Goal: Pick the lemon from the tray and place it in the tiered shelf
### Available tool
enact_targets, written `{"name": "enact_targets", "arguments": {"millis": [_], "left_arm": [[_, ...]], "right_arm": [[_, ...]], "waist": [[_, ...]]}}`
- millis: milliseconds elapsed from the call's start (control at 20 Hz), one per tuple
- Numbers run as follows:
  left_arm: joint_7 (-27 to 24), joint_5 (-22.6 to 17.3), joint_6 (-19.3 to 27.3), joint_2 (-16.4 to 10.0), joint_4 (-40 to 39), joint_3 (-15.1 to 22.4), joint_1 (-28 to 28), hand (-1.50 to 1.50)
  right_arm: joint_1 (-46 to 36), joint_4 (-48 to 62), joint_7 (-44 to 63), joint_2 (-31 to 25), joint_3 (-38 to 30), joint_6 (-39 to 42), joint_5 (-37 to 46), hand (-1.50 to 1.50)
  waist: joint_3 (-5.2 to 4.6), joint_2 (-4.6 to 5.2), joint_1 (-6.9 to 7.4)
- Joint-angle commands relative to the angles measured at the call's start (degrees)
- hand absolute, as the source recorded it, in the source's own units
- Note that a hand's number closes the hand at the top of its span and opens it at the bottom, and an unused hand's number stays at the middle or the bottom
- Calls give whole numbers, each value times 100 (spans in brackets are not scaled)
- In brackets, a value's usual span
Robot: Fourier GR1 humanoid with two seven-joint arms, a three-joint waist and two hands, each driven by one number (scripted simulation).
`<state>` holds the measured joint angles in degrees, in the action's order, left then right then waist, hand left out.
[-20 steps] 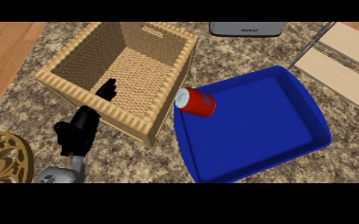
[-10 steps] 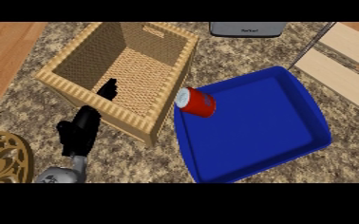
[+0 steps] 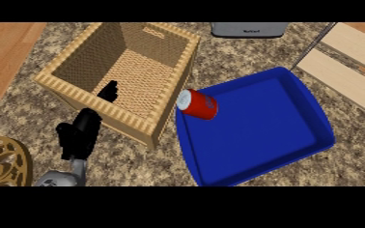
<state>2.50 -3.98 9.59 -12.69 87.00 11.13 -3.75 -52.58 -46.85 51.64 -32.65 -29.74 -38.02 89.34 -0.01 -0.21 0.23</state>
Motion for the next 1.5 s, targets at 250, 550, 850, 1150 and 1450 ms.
{"name": "enact_targets", "arguments": {"millis": [250, 550, 850, 1150, 1450], "left_arm": [[-317, 72, -315, -96, -445, -120, -483, 0], [-313, 379, -81, 114, -338, 129, -376, 0], [-130, 208, -194, -68, -214, -58, -412, 0], [-6, 187, -204, -154, 31, -31, -252, 0], [-5, 232, -75, -188, 147, -35, -17, 0]], "right_arm": [[281, -765, -29, 288, -168, -618, -749, -150], [-277, -1016, -108, 169, 2, 11, -1187, -150], [-111, -2089, 4, 198, -125, -405, -1435, -150], [42, -3346, 511, -160, -616, 110, -1200, -150], [685, -4814, 1320, 63, -1240, 1612, -1360, -150]], "waist": [[1, 29, -58], [0, 26, -13], [-1, 6, -80], [-4, -34, -184], [-1, -99, -361]]}}
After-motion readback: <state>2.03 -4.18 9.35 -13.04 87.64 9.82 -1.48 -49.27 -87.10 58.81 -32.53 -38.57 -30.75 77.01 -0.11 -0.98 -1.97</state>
